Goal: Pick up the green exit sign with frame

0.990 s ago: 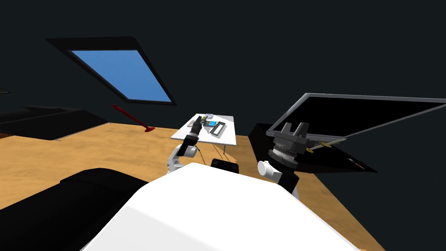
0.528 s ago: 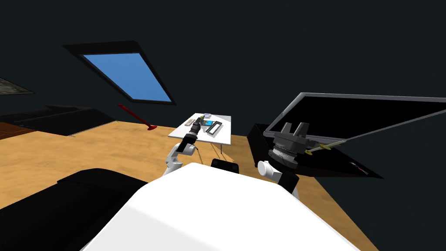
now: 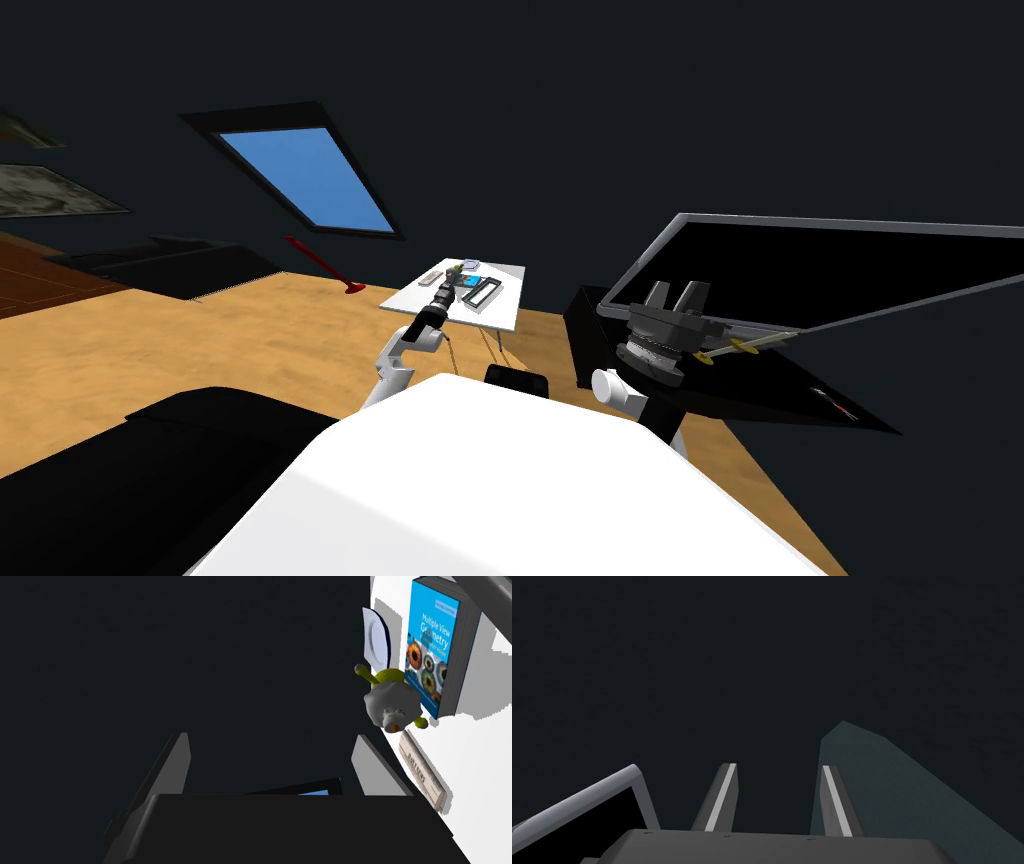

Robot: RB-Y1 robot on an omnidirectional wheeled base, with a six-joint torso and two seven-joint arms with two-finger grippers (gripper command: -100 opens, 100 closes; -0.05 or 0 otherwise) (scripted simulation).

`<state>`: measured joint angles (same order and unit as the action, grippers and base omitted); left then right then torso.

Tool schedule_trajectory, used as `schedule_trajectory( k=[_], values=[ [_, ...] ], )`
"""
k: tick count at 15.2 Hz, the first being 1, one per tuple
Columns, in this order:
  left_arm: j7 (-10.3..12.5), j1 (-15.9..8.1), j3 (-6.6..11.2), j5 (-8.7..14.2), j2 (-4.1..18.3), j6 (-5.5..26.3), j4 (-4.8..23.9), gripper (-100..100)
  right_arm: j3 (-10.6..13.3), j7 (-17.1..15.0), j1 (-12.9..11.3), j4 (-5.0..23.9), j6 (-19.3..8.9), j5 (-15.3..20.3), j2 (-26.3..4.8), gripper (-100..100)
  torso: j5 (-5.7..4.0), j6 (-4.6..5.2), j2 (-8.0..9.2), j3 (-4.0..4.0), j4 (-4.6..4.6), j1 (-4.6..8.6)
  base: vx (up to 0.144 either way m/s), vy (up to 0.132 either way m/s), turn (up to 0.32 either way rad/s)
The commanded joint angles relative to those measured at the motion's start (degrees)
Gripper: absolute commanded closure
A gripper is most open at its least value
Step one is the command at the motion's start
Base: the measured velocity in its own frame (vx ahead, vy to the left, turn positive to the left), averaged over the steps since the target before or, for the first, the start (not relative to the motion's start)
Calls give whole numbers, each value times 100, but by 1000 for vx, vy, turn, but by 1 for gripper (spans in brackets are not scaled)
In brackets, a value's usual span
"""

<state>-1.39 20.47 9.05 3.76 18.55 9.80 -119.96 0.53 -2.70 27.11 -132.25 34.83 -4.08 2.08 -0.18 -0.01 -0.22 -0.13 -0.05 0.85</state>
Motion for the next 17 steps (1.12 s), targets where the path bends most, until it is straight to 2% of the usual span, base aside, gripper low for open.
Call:
schedule_trajectory(
  k=[1, 2, 3, 5, 6, 9, 10, 11, 12, 14, 15, 17],
  values=[
    [48, -69, 91, 57, 40, 286, 85, -100, 0, 0, 0, 0, 0, 0, 0, 0, 0, 0, 0, 0, 0, 0, 35, -225, 110],
    [48, -69, 91, 57, 40, 351, 85, -100, 0, 0, 0, 0, 0, 0, 0, 0, -2, 1, -4, -2, -1, 6, 28, -157, 37],
    [122, -135, 227, 153, 111, 516, 233, -100, 0, 0, 0, 0, 0, 0, 0, 0, -1, 2, -5, -3, -1, -7, 35, -179, 82],
    [122, -135, 227, 153, 111, 680, 233, -100, 0, 0, 0, 0, 0, 0, 0, 0, 0, 1, -7, -4, -2, -3, 21, -178, 70],
    [197, -201, 365, 251, 176, 826, 383, -100, 0, 0, 0, 0, 0, 0, 0, 0, 0, 2, -4, -2, -1, -12, 32, -209, 80],
    [197, -201, 365, 251, 176, 1014, 383, -100, 0, 0, 0, 0, 0, 0, 0, 0, -1, 2, -14, -8, -3, -7, 42, -157, 53],
    [273, -268, 504, 350, 237, 1232, 535, -100, -1, 0, 0, 0, 0, 0, -1, 0, 3, 2, -12, -7, -2, -31, 55, -135, 68],
    [273, -268, 504, 350, 237, 1353, 535, -100, -1, 0, 0, 0, 0, 0, -1, 0, 5, 0, -17, -9, -3, -28, 65, -164, 121],
    [350, -335, 645, 450, 292, 1487, 689, -100, -1, 0, 1, 0, 0, 0, -1, 0, 4, -1, -20, -11, -4, -22, 104, -195, 141],
    [350, -335, 645, 450, 292, 1695, 689, -100, 0, 0, 1, 0, 0, 0, 0, 0, 0, 0, -34, -20, -8, -4, 73, -191, 84],
    [427, -402, 785, 550, 344, 1838, 843, -100, 0, 0, 0, 0, 0, 0, 0, 0, 0, 2, -28, -16, -6, -9, 52, -198, 84],
    [427, -402, 785, 550, 344, 2038, 843, -100, 0, 0, 1, 0, 0, 0, 0, 0, -1, 1, -26, -15, -6, -4, 51, -164, 67]
  ],
)
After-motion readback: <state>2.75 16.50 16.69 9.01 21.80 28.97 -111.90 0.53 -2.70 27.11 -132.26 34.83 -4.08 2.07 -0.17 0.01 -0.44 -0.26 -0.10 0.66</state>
